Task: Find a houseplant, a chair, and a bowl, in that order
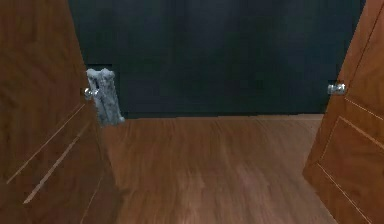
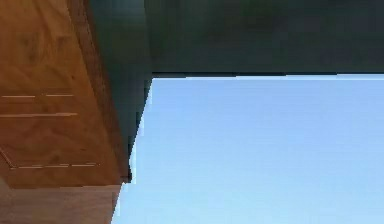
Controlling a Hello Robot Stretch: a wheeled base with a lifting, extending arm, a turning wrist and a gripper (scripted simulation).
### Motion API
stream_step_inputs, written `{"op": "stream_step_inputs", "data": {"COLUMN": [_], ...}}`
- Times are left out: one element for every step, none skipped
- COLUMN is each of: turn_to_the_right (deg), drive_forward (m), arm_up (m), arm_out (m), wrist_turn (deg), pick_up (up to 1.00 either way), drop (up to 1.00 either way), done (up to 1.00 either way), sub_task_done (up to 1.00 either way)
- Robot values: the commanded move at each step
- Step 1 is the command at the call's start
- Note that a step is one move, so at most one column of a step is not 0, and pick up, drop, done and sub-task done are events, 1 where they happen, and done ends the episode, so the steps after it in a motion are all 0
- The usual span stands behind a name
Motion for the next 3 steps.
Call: {"op": "stream_step_inputs", "data": {"turn_to_the_right": [15.0, 0.0, 3.0], "drive_forward": [0.0, 1.0, 0.0], "arm_up": [0.0, 0.0, 0.0], "arm_out": [0.0, 0.0, 0.0], "wrist_turn": [0.0, 0.0, 0.0], "pick_up": [0.0, 0.0, 0.0], "drop": [0.0, 0.0, 0.0], "done": [0.0, 0.0, 0.0], "sub_task_done": [0.0, 0.0, 0.0]}}
